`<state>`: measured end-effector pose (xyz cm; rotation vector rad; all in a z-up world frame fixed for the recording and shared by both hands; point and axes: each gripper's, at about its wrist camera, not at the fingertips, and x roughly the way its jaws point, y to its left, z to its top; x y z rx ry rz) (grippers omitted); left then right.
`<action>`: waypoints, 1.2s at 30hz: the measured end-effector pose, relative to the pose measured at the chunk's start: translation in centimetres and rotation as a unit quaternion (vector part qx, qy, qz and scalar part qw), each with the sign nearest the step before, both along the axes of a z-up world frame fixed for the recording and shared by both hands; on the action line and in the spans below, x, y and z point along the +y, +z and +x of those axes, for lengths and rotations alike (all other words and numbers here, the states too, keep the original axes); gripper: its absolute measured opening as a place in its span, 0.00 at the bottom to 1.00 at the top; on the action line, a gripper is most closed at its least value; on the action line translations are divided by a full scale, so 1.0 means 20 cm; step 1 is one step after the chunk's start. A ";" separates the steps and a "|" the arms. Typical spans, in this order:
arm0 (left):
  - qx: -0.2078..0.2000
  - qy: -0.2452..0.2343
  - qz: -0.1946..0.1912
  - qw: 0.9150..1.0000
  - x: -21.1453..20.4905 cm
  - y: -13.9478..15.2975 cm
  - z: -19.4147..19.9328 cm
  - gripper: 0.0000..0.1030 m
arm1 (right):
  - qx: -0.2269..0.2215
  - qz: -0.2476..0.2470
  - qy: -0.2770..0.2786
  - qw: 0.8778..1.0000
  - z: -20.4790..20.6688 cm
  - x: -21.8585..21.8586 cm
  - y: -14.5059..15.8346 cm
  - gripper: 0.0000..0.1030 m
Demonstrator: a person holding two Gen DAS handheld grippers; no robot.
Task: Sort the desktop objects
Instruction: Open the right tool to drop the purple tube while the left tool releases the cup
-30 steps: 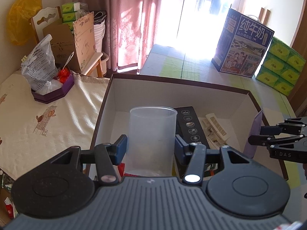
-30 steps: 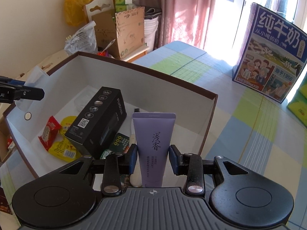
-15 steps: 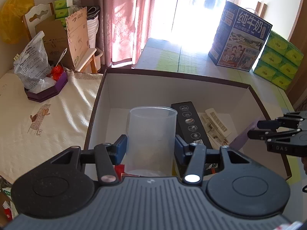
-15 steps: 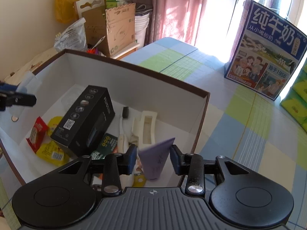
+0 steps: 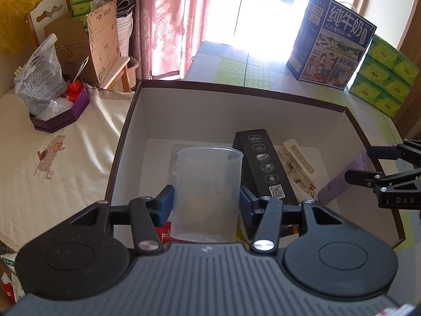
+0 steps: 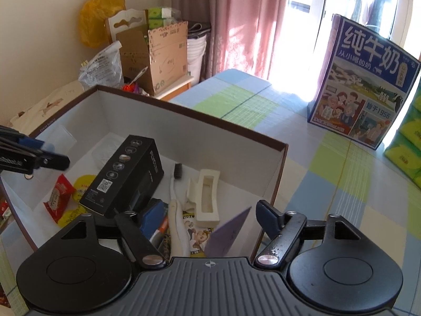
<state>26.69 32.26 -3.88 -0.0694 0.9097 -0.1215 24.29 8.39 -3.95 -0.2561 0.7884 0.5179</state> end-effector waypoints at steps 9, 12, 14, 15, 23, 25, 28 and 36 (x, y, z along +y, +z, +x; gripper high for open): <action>0.012 0.002 0.006 1.000 -0.01 -0.04 0.05 0.46 | 0.001 0.004 0.001 1.000 -0.01 0.00 0.01 0.78; 0.012 0.004 0.009 1.000 -0.01 -0.05 0.07 0.46 | 0.001 0.005 0.002 1.000 -0.01 0.00 0.01 0.79; 0.013 0.005 0.009 1.000 -0.01 -0.05 0.08 0.46 | 0.001 0.006 0.003 1.000 -0.01 -0.01 0.01 0.80; 0.011 0.005 0.009 1.000 -0.01 -0.05 0.08 0.51 | 0.002 0.007 0.003 1.000 -0.02 -0.01 0.01 0.81; 0.001 0.018 -0.003 1.000 0.01 -0.01 0.07 0.70 | 0.003 0.019 0.005 1.000 -0.05 -0.02 0.04 0.91; -0.001 0.018 -0.004 1.000 0.01 0.01 0.05 0.72 | 0.004 0.021 0.004 1.000 -0.07 -0.02 0.05 0.93; -0.004 0.016 -0.001 1.000 0.00 0.03 0.02 0.78 | 0.004 0.026 0.003 1.000 -0.10 -0.04 0.06 0.95; -0.022 0.015 0.004 1.000 -0.04 0.12 -0.10 0.87 | 0.010 0.053 -0.010 0.999 -0.22 -0.12 0.13 0.98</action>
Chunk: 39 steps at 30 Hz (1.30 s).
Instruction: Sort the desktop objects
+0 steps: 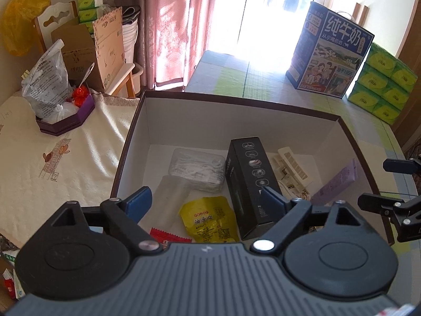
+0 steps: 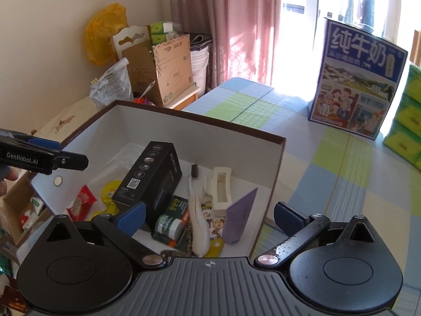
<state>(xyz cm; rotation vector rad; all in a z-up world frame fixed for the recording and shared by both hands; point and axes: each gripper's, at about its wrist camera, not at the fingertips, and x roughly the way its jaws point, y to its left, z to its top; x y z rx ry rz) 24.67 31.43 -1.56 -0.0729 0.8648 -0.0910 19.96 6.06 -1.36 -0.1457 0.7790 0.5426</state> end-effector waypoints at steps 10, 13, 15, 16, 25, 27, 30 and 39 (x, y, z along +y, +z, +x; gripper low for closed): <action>-0.036 0.000 0.041 0.999 -0.12 0.10 -0.16 0.96 | -0.004 0.010 -0.009 1.000 -0.15 -0.12 0.07 0.98; -0.041 0.004 0.043 0.998 -0.15 0.13 -0.21 0.97 | -0.008 0.006 -0.008 1.000 -0.20 -0.14 0.08 0.98; -0.043 0.007 0.043 0.998 -0.17 0.14 -0.24 0.97 | -0.011 0.004 -0.006 1.000 -0.23 -0.17 0.08 0.98; -0.043 0.009 0.043 0.998 -0.18 0.14 -0.26 0.97 | -0.013 0.003 -0.003 1.000 -0.25 -0.18 0.08 0.98; -0.057 0.027 0.053 0.997 -0.29 0.19 -0.47 0.99 | -0.016 0.006 0.001 1.000 -0.39 -0.31 0.10 0.98; -0.058 0.033 0.058 0.996 -0.33 0.19 -0.51 0.99 | -0.014 0.006 0.005 1.000 -0.42 -0.34 0.11 0.98; -0.052 0.049 0.057 0.996 -0.37 0.20 -0.55 0.99 | -0.013 0.008 0.010 1.000 -0.46 -0.41 0.13 0.98; -0.051 0.059 0.061 0.995 -0.56 0.27 -0.70 0.99 | -0.001 0.008 0.014 1.000 -0.57 -0.62 0.16 0.98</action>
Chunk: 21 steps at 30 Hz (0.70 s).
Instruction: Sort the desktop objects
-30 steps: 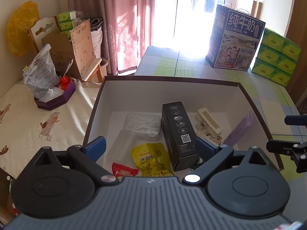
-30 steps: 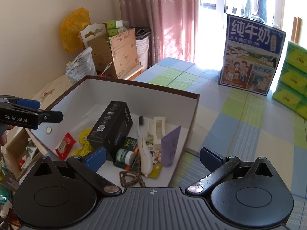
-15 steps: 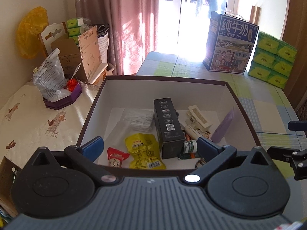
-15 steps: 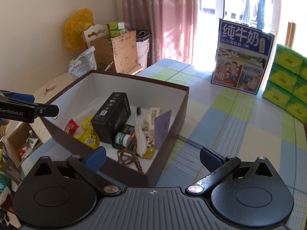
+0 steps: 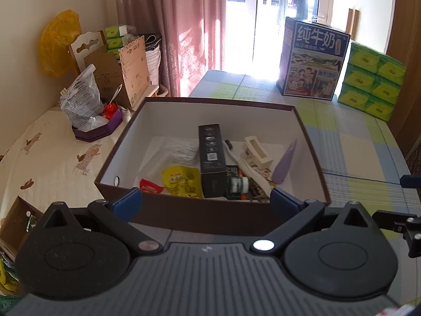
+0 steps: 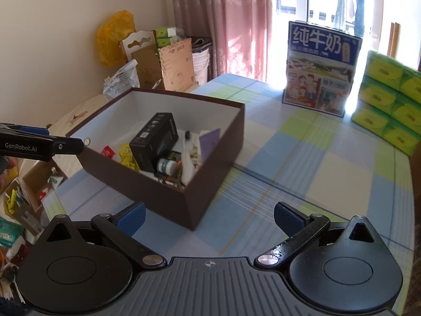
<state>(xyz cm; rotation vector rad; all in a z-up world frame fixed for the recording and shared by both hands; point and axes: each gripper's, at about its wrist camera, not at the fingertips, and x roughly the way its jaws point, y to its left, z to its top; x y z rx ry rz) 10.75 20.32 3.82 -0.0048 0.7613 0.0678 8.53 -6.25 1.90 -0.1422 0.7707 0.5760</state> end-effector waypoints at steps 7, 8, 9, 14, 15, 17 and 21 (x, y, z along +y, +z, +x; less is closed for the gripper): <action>-0.001 0.004 -0.002 1.000 -0.15 0.01 -0.12 0.99 | 0.006 -0.007 0.006 1.000 -0.09 -0.16 0.01 0.98; -0.001 0.005 -0.002 1.000 -0.17 0.01 -0.13 0.99 | 0.006 -0.008 0.006 1.000 -0.10 -0.18 0.01 0.98; 0.000 0.005 -0.003 1.000 -0.19 0.01 -0.15 0.99 | 0.006 -0.009 0.006 1.000 -0.12 -0.21 0.01 0.98; 0.003 0.005 -0.003 1.000 -0.29 0.00 -0.23 0.99 | 0.011 -0.014 0.003 1.000 -0.17 -0.33 0.01 0.98; 0.004 0.005 -0.003 1.000 -0.31 0.00 -0.24 0.99 | 0.013 -0.014 0.003 1.000 -0.18 -0.35 0.00 0.98; 0.005 0.005 -0.003 1.000 -0.35 0.00 -0.27 0.99 | 0.015 -0.016 0.002 1.000 -0.21 -0.40 0.00 0.98; 0.007 0.004 -0.002 1.000 -0.42 -0.01 -0.31 0.99 | 0.016 -0.023 0.000 1.000 -0.24 -0.49 0.00 0.98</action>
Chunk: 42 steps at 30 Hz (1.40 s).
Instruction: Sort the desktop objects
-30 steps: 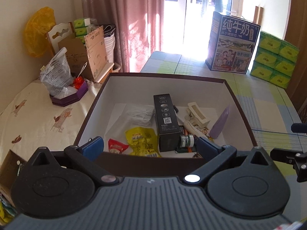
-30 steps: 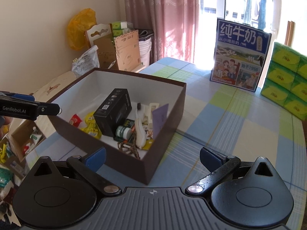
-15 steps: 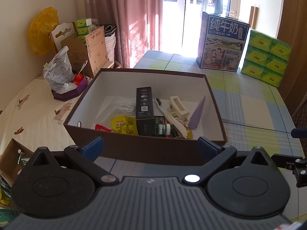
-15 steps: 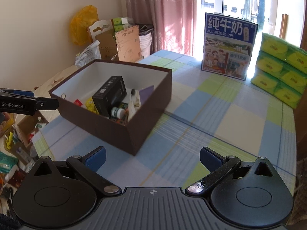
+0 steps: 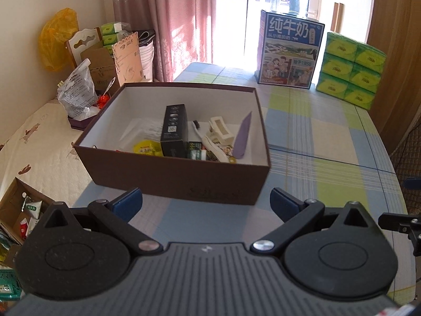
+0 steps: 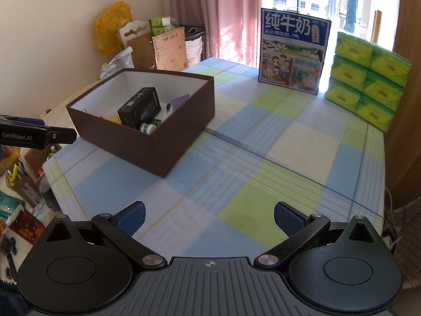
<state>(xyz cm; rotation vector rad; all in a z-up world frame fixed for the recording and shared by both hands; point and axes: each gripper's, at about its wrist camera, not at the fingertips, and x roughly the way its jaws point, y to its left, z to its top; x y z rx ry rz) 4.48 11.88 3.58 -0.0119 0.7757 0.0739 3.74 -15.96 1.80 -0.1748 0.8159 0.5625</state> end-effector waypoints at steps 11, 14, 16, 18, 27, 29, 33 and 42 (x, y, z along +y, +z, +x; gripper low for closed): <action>0.011 -0.015 0.001 1.000 -0.18 -0.05 -0.06 0.99 | 0.010 -0.021 -0.004 1.000 -0.06 -0.18 -0.05 0.98; 0.017 -0.017 -0.001 1.000 -0.21 -0.07 -0.08 0.99 | 0.013 -0.023 -0.002 1.000 -0.06 -0.21 -0.06 0.98; 0.020 -0.017 -0.001 1.000 -0.24 -0.09 -0.09 0.99 | 0.013 -0.025 -0.002 1.000 -0.07 -0.23 -0.07 0.98; 0.021 -0.017 -0.002 1.000 -0.26 -0.09 -0.10 0.99 | 0.014 -0.025 -0.001 1.000 -0.07 -0.25 -0.07 0.98; 0.025 -0.012 0.000 1.000 -0.32 -0.11 -0.15 0.99 | 0.023 -0.031 0.000 0.999 -0.08 -0.30 -0.10 0.98; 0.029 -0.012 0.000 1.000 -0.33 -0.12 -0.16 0.99 | 0.025 -0.031 0.000 0.999 -0.09 -0.31 -0.11 0.98; 0.035 -0.015 0.002 0.999 -0.35 -0.13 -0.16 0.99 | 0.029 -0.034 -0.001 0.999 -0.08 -0.32 -0.12 0.98; 0.046 -0.025 0.002 0.999 -0.38 -0.15 -0.15 0.99 | 0.037 -0.039 -0.007 0.999 -0.06 -0.34 -0.14 0.98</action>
